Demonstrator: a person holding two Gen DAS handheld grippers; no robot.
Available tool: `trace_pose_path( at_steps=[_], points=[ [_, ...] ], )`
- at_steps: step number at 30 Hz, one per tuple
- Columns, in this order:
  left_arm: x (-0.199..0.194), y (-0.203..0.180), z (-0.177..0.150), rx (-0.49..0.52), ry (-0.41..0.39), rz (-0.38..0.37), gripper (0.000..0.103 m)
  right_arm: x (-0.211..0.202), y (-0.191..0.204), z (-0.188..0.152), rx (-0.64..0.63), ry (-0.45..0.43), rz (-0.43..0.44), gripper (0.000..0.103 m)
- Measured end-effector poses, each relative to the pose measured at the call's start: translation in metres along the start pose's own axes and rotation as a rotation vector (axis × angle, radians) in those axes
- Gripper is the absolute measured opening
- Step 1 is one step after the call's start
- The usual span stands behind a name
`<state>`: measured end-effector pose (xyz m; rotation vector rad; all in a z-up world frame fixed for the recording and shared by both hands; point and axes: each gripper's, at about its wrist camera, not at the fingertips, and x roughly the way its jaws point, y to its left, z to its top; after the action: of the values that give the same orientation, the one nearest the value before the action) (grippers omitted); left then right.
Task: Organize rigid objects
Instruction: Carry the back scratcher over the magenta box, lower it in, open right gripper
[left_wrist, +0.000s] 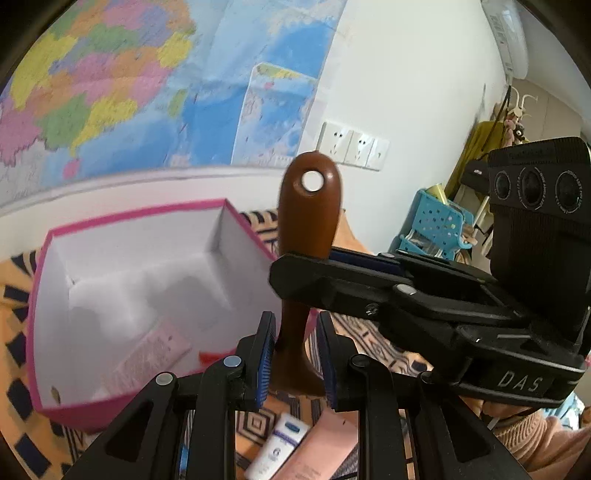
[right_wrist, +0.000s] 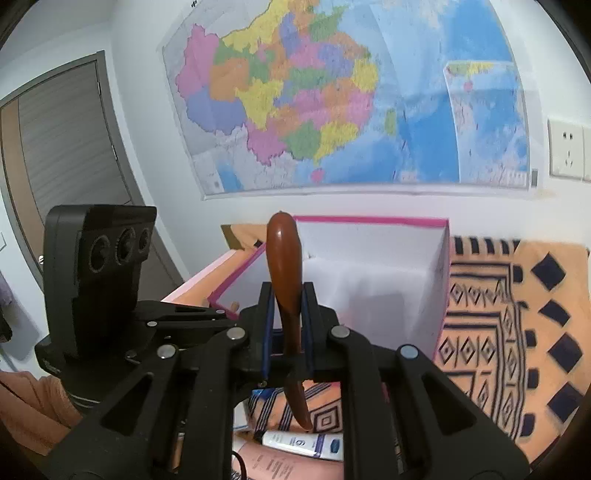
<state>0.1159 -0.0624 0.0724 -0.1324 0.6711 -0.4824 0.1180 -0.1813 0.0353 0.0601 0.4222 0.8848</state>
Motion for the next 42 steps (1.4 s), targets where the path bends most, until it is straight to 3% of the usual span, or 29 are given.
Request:
trace_pose_path(
  at_steps=[6,15,27,34,39,42],
  points=[
    [0.011,0.007,0.024,0.009,-0.016,0.017,0.022,0.007,-0.003,0.020,-0.029,-0.012,-0.025,0.016],
    [0.027,0.020,0.033,0.000,0.001,0.029,0.022,0.022,-0.022,0.033,-0.015,-0.002,-0.045,0.016],
    [0.062,0.034,0.030,-0.025,0.069,0.043,0.022,0.046,-0.053,0.028,0.024,0.060,-0.106,0.016],
    [0.091,0.042,0.021,-0.041,0.149,0.058,0.022,0.067,-0.066,0.021,0.023,0.125,-0.176,0.016],
    [0.098,0.053,0.012,-0.081,0.177,0.111,0.025,0.079,-0.073,0.011,0.030,0.195,-0.235,0.021],
    [0.086,0.060,0.009,-0.097,0.151,0.156,0.030,0.075,-0.075,0.005,0.041,0.186,-0.237,0.031]
  ],
)
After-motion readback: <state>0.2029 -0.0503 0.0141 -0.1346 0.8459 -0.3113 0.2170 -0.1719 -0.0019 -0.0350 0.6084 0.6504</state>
